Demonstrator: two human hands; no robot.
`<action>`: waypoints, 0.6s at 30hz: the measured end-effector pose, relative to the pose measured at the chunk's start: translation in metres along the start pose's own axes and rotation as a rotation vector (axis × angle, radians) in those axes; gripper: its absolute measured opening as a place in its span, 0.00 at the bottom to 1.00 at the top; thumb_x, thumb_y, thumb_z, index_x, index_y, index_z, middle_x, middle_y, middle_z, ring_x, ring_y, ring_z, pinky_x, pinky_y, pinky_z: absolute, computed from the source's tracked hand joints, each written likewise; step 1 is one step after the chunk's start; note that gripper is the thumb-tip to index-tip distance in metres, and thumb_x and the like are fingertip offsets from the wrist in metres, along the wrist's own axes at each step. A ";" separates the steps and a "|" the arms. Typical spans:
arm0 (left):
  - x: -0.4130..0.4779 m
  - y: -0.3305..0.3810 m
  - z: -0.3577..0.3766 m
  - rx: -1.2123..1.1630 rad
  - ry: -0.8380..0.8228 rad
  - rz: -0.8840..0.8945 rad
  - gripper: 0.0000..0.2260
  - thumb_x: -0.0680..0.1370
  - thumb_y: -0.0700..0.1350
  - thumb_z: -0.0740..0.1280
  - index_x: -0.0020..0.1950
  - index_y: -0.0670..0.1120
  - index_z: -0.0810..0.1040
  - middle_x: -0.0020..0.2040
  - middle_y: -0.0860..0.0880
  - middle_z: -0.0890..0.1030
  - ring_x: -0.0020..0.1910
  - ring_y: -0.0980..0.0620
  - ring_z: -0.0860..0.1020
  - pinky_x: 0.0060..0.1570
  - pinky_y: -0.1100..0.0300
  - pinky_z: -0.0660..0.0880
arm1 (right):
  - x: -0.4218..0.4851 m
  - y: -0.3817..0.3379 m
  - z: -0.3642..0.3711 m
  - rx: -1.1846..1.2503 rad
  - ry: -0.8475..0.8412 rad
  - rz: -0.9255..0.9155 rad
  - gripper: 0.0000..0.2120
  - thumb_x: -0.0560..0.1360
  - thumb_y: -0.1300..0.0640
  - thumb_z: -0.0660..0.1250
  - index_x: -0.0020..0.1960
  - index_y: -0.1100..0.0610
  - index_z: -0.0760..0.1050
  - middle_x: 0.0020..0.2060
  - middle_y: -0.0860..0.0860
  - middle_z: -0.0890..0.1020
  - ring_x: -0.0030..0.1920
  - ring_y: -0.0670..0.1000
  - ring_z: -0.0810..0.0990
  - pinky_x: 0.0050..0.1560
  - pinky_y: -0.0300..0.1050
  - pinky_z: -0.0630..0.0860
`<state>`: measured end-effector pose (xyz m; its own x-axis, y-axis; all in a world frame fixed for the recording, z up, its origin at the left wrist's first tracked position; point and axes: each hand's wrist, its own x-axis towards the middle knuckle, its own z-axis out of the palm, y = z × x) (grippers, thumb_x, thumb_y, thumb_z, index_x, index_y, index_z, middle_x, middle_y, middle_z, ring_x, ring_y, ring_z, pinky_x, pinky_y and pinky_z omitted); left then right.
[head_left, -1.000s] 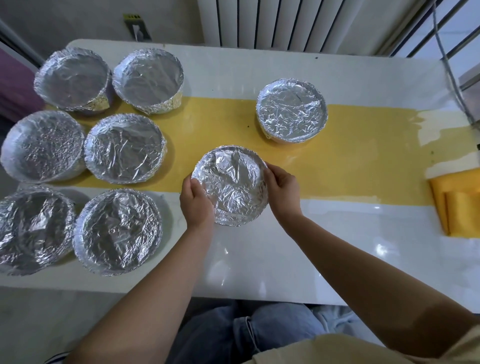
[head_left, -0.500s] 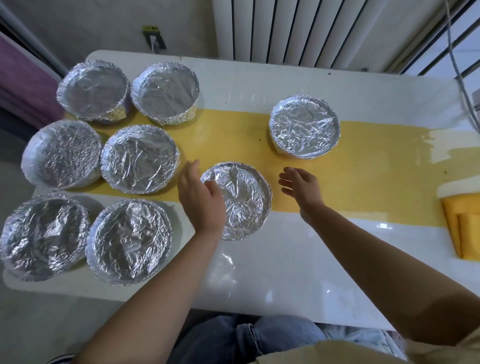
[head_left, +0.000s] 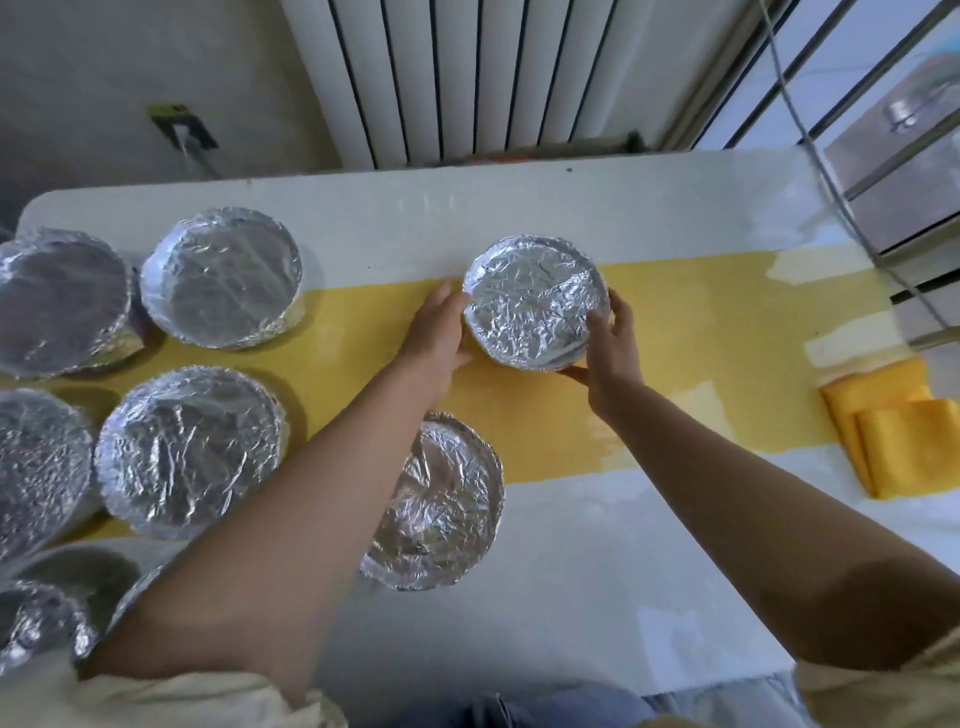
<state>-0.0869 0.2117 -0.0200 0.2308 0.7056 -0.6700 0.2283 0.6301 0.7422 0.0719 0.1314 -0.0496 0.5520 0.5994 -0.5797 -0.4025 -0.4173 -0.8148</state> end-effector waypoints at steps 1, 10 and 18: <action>0.003 0.002 0.000 -0.064 -0.017 -0.024 0.19 0.81 0.45 0.60 0.72 0.47 0.68 0.69 0.46 0.73 0.64 0.47 0.73 0.61 0.45 0.74 | 0.001 0.001 0.002 -0.006 0.005 -0.014 0.22 0.82 0.58 0.55 0.74 0.46 0.59 0.67 0.52 0.71 0.52 0.50 0.79 0.40 0.50 0.82; -0.004 -0.011 -0.048 -0.060 0.381 0.029 0.10 0.75 0.44 0.58 0.55 0.46 0.71 0.42 0.49 0.73 0.41 0.51 0.71 0.48 0.50 0.72 | -0.015 0.018 0.056 -0.091 -0.236 -0.068 0.19 0.82 0.60 0.57 0.71 0.49 0.61 0.64 0.53 0.73 0.50 0.47 0.80 0.40 0.47 0.82; -0.014 -0.022 -0.077 -0.074 0.475 0.046 0.15 0.81 0.40 0.56 0.68 0.45 0.68 0.48 0.52 0.72 0.43 0.54 0.70 0.53 0.55 0.70 | -0.020 0.031 0.084 -0.136 -0.332 -0.055 0.20 0.81 0.61 0.58 0.72 0.50 0.61 0.64 0.55 0.75 0.53 0.51 0.81 0.47 0.52 0.82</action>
<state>-0.1683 0.2127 -0.0255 -0.2219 0.7926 -0.5679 0.1556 0.6038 0.7818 -0.0134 0.1638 -0.0621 0.2943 0.8034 -0.5176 -0.2657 -0.4515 -0.8518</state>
